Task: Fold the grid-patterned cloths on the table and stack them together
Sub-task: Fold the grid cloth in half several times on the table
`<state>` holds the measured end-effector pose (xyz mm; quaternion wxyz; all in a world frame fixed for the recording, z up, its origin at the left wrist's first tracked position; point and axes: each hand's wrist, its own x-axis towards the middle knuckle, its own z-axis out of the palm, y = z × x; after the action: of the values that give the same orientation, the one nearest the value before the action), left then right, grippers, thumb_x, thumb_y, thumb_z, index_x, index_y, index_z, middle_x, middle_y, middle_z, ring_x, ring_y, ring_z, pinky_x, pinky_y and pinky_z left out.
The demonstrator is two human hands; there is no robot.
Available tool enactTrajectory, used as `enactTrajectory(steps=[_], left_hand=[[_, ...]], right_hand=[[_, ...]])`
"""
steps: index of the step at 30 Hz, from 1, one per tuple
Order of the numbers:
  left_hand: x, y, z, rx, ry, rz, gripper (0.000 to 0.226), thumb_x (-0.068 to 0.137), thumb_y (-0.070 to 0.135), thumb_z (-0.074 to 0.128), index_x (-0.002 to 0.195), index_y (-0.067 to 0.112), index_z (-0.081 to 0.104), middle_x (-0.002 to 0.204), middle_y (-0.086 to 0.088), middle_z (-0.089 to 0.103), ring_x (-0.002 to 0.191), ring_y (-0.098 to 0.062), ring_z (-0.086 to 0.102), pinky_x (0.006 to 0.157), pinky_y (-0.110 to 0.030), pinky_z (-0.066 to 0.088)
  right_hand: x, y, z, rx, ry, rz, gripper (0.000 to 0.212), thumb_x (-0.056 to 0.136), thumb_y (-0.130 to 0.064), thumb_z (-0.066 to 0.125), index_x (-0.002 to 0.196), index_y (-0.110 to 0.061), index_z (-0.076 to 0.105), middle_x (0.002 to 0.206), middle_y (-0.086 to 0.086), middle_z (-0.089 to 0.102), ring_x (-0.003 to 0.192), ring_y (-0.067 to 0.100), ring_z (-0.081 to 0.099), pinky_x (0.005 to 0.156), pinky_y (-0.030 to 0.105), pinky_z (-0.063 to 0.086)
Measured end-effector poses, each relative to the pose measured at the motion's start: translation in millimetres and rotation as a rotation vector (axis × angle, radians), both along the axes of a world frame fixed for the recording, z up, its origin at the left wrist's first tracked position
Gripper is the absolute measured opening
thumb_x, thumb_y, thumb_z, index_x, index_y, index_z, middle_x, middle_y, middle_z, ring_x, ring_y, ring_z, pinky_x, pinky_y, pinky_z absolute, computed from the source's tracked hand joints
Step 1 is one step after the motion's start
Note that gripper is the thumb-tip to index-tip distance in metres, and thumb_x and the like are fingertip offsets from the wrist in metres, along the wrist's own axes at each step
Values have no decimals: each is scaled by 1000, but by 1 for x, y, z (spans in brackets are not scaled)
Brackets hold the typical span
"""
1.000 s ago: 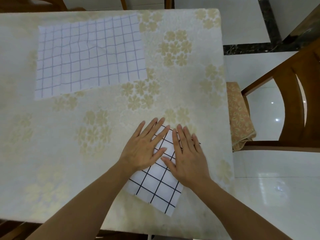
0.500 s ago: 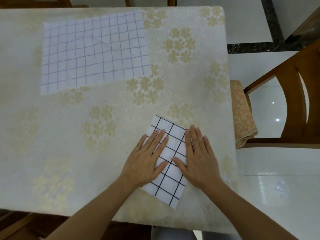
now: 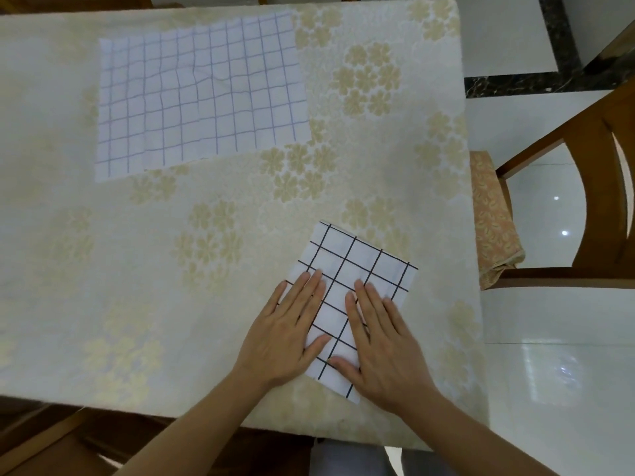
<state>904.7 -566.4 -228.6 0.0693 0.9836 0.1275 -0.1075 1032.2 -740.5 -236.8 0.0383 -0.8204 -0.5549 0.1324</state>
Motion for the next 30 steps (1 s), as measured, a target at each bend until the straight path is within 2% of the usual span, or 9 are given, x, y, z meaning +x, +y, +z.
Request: enactTrajectory(steps=[6, 11, 14, 17, 23, 30], left_hand=[[4, 0, 6, -37, -66, -6, 73, 102, 51, 35, 157, 9, 12, 167, -7, 6, 154, -22, 5, 121, -47, 23], [43, 27, 19, -12, -211, -31, 63, 102, 36, 44, 156, 9, 23, 165, -7, 17, 153, -21, 13, 122, -45, 20], [80, 50, 23, 16, -256, -143, 50, 104, 29, 42, 150, 10, 39, 161, -8, 30, 150, -22, 25, 121, -48, 24], [113, 68, 24, 29, -255, -225, 42, 103, 25, 41, 140, 10, 52, 155, -8, 41, 146, -23, 34, 120, -47, 26], [143, 83, 20, -4, -191, -334, 40, 94, 25, 50, 132, 13, 56, 149, -7, 48, 140, -24, 41, 119, -44, 26], [144, 84, 16, -50, -179, -354, 33, 91, 26, 52, 122, 14, 56, 148, -9, 46, 136, -25, 43, 116, -45, 32]], right_hand=[[2, -1, 5, 28, 19, -6, 87, 98, -68, 29, 157, -6, 15, 166, 15, 6, 154, 29, 6, 119, 50, 22], [33, 2, 13, 145, -37, -27, 64, 103, -52, 34, 154, -13, 32, 162, 11, 26, 152, 28, 19, 118, 55, 24], [62, 9, 14, 226, -114, -67, 48, 103, -40, 44, 140, -11, 54, 150, 13, 48, 143, 30, 39, 116, 58, 28], [88, 18, 14, 293, -171, -120, 31, 100, -29, 52, 123, -11, 64, 134, 12, 61, 133, 31, 50, 114, 60, 29], [117, 37, 13, 268, -186, -172, 15, 92, -24, 64, 104, -14, 65, 126, 10, 63, 126, 30, 54, 115, 56, 29], [117, 44, 10, 231, -145, -198, 24, 89, -31, 67, 102, -12, 62, 126, 13, 60, 123, 32, 54, 111, 59, 34]])
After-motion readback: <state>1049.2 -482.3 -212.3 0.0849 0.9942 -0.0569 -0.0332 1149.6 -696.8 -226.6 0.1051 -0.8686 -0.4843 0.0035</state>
